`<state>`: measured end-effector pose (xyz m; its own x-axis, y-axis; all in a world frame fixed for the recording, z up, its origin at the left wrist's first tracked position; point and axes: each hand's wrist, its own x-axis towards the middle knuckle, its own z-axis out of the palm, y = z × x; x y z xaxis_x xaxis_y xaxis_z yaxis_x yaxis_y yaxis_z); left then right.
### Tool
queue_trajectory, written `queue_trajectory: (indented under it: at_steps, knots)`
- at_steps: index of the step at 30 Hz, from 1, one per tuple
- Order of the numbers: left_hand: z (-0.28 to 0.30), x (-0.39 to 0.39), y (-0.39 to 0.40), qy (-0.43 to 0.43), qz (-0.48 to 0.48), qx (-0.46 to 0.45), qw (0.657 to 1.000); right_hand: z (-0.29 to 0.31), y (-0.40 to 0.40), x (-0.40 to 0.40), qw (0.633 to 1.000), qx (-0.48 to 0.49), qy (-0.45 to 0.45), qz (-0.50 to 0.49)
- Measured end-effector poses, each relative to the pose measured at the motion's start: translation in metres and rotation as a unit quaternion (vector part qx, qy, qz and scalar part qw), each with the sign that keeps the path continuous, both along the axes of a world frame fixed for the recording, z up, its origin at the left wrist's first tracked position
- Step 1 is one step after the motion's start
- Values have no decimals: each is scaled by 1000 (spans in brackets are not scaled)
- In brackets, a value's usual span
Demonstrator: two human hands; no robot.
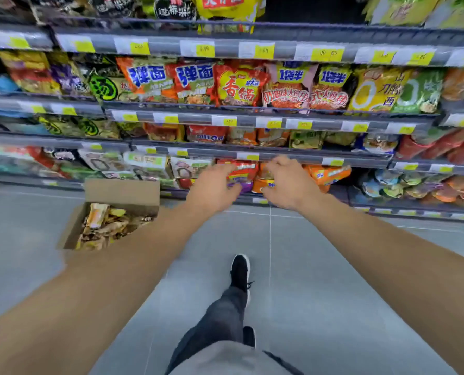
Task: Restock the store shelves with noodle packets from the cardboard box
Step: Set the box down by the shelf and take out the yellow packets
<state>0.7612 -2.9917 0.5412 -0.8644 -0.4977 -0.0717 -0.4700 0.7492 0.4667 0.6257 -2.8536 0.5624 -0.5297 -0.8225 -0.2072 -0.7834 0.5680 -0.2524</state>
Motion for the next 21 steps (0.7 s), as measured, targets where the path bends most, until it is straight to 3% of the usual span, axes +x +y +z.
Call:
queue_trajectory:
  at_steps: [9, 21]
  knots:
    - [-31, 152, 13, -51, 89, 40, 994, -37, -12, 136, 996, 38, -39, 67]
    - [-61, 345, -82, -36, 138, 99, 985, -78, -94, 297, 992, 57, -111, 6]
